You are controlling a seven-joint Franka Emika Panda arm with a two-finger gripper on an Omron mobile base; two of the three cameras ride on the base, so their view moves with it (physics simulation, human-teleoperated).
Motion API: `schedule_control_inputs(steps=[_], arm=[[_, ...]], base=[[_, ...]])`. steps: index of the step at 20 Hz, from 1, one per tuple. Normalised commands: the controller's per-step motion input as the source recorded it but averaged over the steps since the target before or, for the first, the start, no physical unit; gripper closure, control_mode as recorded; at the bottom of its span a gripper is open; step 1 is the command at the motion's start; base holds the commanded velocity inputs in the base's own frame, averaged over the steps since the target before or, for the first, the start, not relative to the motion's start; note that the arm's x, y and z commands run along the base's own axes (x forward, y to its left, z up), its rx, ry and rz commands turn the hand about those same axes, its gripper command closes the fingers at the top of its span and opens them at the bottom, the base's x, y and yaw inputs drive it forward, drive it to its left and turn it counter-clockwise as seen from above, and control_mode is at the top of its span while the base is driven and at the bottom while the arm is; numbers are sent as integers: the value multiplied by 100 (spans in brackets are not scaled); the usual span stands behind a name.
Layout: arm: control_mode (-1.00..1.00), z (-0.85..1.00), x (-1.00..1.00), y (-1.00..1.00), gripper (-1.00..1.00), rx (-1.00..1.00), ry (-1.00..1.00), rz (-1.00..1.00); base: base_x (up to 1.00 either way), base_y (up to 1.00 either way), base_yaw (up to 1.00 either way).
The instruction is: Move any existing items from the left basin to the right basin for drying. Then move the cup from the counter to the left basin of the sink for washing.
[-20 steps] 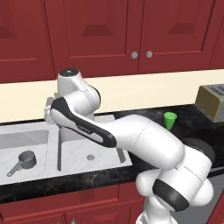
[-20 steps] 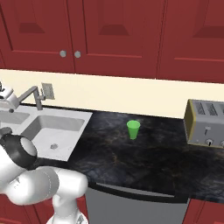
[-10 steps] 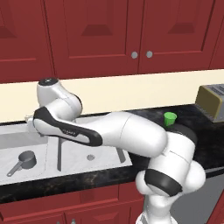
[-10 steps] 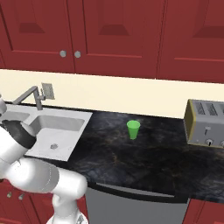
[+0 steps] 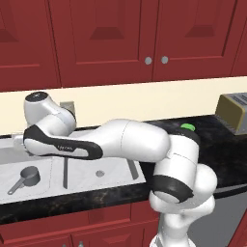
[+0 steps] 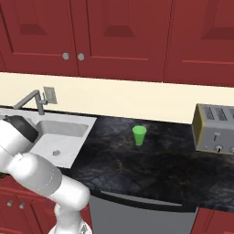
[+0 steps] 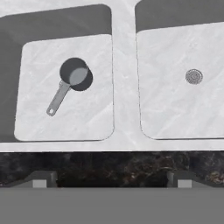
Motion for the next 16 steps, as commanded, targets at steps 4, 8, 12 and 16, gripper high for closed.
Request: schedule_control_inputs(steps=[4, 8, 12, 16], arm=[[-100, -12, 5, 43, -100, 0, 0, -5], [-100, -15, 6, 38, -100, 0, 0, -4], [-100, -14, 15, 34, -100, 0, 0, -3], [-100, -10, 27, 23, -100, 0, 0, -1]], base=[[0, 0, 0], [0, 0, 0], [0, 0, 0], [0, 0, 0]])
